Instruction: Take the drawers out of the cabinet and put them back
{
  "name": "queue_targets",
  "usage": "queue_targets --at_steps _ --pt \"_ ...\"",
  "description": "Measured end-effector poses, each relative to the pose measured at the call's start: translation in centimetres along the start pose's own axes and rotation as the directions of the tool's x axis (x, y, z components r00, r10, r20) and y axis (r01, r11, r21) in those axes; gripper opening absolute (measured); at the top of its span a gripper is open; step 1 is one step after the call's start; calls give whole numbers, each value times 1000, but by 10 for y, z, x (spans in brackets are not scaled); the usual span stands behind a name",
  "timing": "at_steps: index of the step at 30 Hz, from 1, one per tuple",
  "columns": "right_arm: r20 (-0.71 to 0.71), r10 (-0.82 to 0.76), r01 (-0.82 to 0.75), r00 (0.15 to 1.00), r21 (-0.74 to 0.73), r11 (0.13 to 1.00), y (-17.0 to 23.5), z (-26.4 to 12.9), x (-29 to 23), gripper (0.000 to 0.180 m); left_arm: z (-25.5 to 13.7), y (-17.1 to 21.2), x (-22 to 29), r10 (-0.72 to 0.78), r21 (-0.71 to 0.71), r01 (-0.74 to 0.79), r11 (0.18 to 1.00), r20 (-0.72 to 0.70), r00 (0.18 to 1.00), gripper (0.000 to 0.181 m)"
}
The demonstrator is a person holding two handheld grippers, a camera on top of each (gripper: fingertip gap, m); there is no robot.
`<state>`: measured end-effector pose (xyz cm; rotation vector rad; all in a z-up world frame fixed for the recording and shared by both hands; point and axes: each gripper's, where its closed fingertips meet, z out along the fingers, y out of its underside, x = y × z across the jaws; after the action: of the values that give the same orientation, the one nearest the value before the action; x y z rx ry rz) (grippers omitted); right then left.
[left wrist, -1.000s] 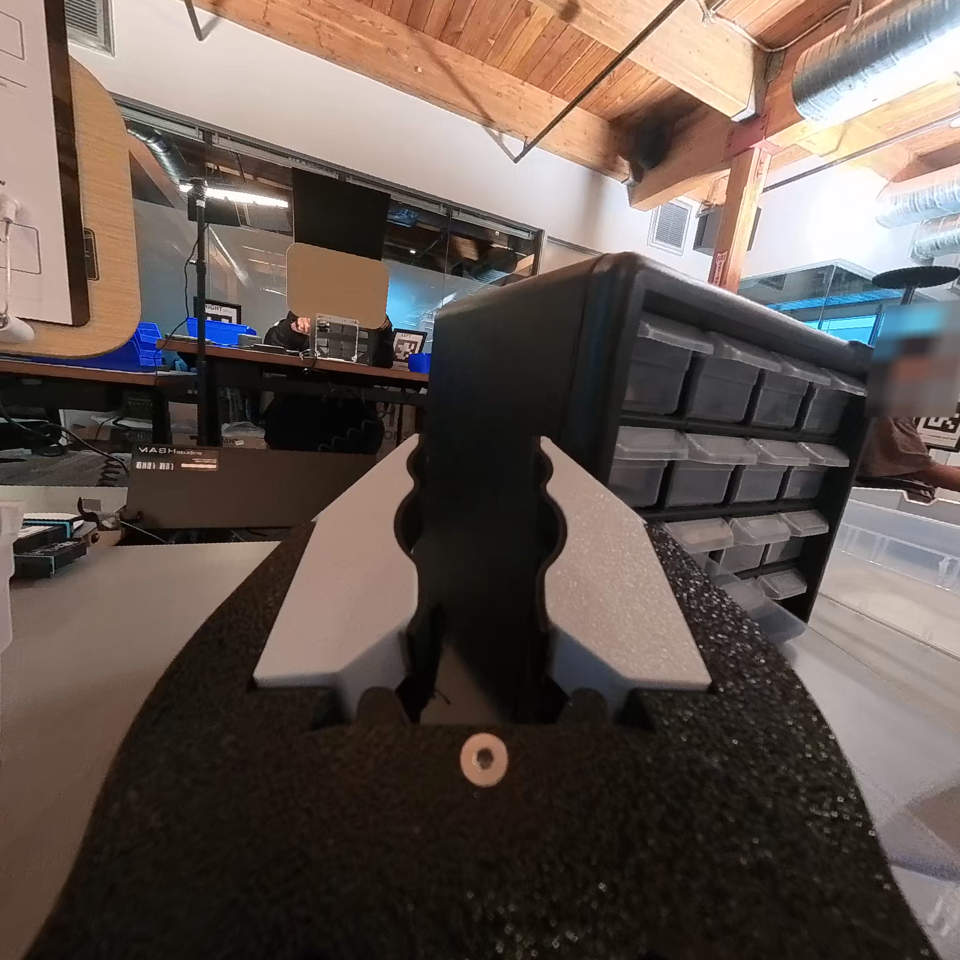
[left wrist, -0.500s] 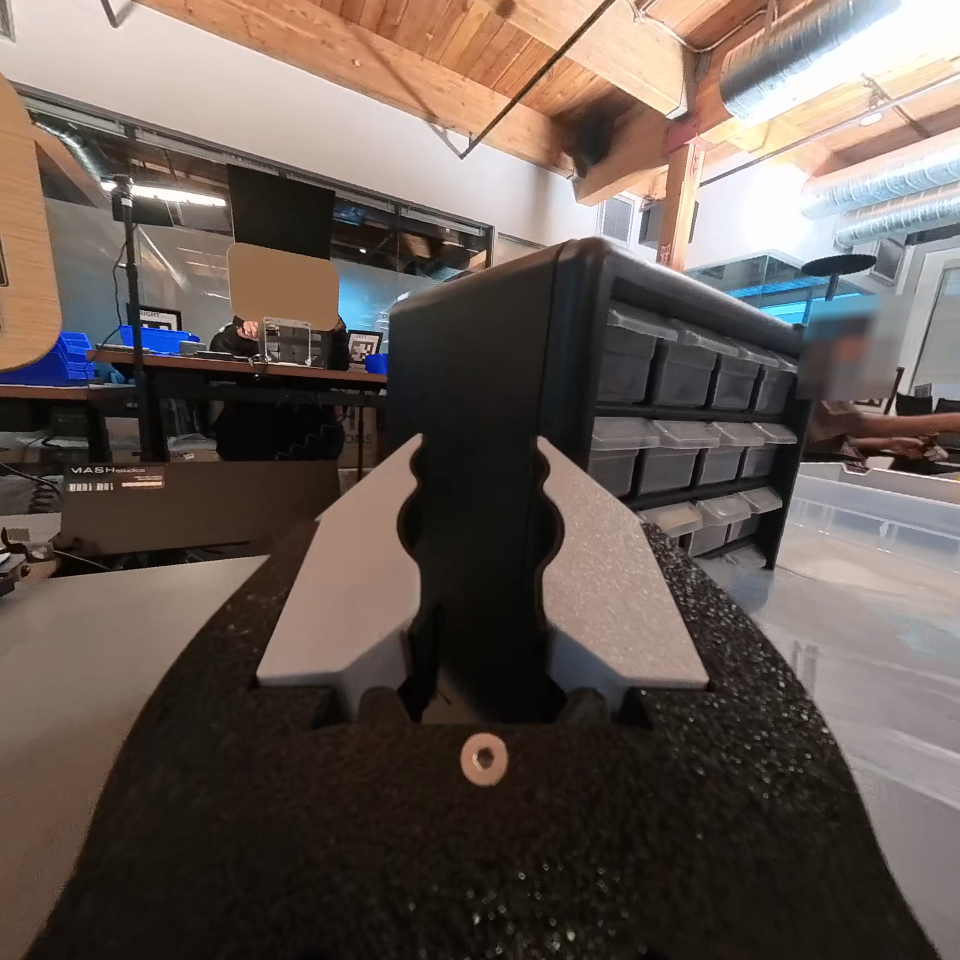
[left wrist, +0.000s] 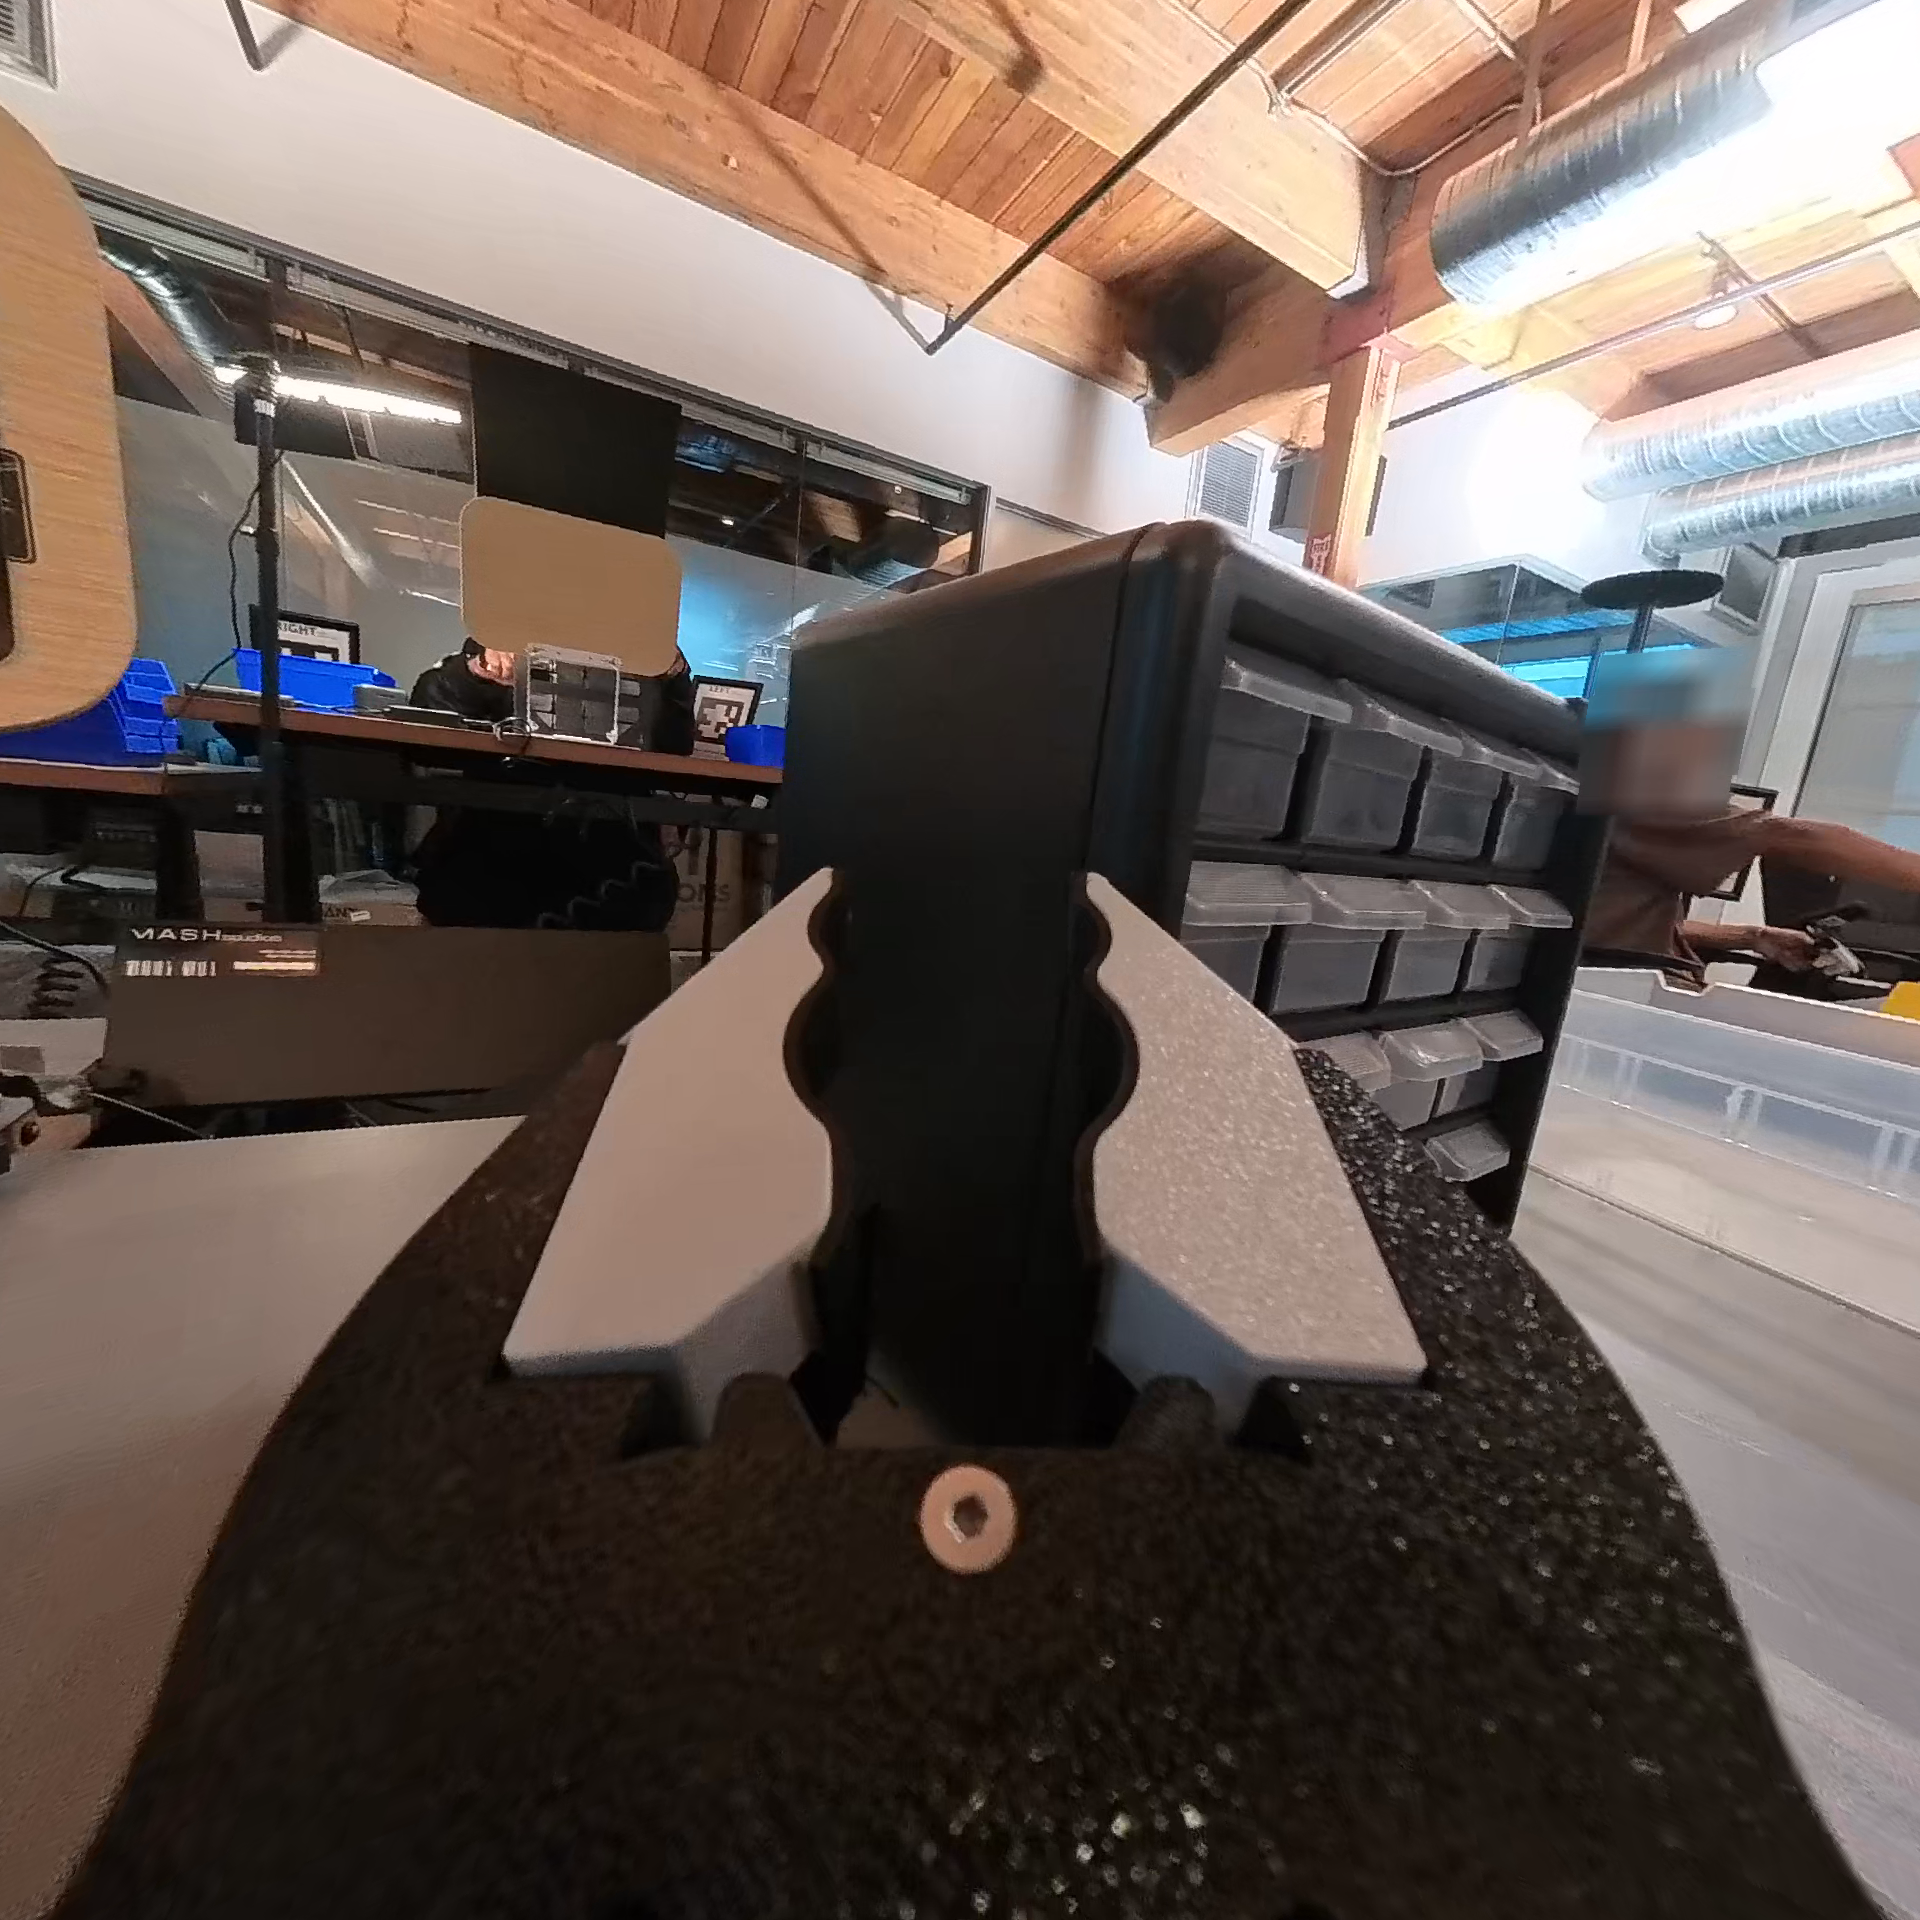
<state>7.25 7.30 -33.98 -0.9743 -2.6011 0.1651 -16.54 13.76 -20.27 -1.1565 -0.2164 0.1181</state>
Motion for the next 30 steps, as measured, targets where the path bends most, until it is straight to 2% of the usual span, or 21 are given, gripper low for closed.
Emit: queue_targets --at_steps 1,4,5,6,7,11,14,19,22,25,28,30 --pt "-17 -14 14 1000 -20 1000 8 2 -2 8 0 0 -1 -3 0 3 1000 2 1000 41" --pt "-59 -46 45 997 -23 999 20 3 -7 10 -1 0 -2 -10 3 10 1000 6 1000 41" --pt "-46 -22 23 999 21 1000 17 0 -10 23 -1 0 -2 -12 3 12 1000 7 1000 41" --pt "-32 25 -23 999 62 998 13 -4 -12 37 -1 0 -2 -14 2 14 1000 7 1000 42" --pt "-23 81 -78 996 93 993 12 -9 -12 40 0 0 -2 -16 2 16 1000 7 1000 42" --pt "-111 257 -247 960 100 964 25 -24 8 40 0 0 -3 -26 1 26 1000 7 1000 42" --pt "-102 429 -410 897 168 897 27 -25 19 41 0 1 -2 -28 -4 28 1000 4 1000 43" --pt "-31 609 -576 792 294 763 26 -29 31 41 0 1 -2 -27 -3 27 1000 2 1000 44" --pt "-38 770 -704 636 381 600 33 -36 59 38 0 2 -1 -27 -8 27 1000 0 1000 44" --pt "-151 862 -786 484 359 504 51 -27 82 34 1 2 1 -21 -10 21 1000 -5 1000 44" --pt "-168 886 -829 431 313 463 52 -17 90 32 1 2 1 -15 -11 15 1000 -6 1000 44" --pt "-142 891 -855 431 249 454 51 -8 88 27 1 2 1 -16 -11 16 1000 -7 1000 45"
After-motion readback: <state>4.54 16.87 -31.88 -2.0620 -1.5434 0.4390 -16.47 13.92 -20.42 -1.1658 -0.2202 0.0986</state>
